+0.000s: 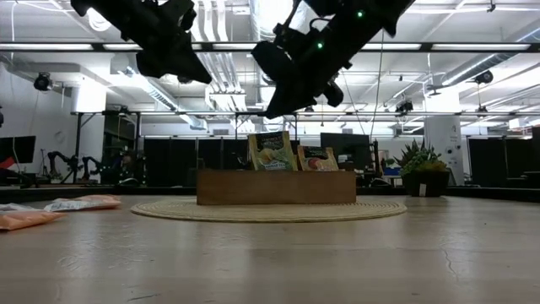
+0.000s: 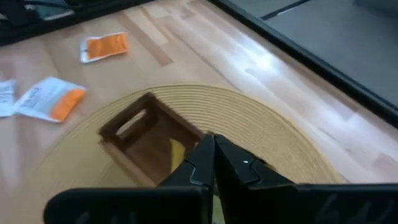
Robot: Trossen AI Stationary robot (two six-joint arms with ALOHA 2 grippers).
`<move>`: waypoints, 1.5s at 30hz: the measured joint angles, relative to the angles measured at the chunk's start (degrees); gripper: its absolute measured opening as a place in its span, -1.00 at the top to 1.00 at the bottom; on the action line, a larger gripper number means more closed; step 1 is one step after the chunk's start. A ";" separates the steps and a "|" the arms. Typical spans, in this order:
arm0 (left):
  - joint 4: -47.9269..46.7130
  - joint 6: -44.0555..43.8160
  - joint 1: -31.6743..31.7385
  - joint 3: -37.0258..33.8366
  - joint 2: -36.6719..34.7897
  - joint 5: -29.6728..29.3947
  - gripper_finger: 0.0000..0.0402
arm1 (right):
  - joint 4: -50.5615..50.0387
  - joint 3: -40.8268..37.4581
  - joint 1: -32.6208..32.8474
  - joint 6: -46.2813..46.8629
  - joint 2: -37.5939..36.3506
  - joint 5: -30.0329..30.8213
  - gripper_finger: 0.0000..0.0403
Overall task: Pick & Place Tea
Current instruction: Put the yellow tea bag into the middle section of the wooden organizer
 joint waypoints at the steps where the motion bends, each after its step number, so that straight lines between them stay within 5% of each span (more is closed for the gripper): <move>1: -0.09 0.00 0.00 0.00 -0.12 0.18 1.00 | 0.09 0.17 0.04 0.14 0.41 1.10 0.96; 45: -1.68 -0.81 0.00 0.02 -1.60 1.47 1.00 | 4.17 -1.11 -0.72 1.26 5.43 3.98 0.96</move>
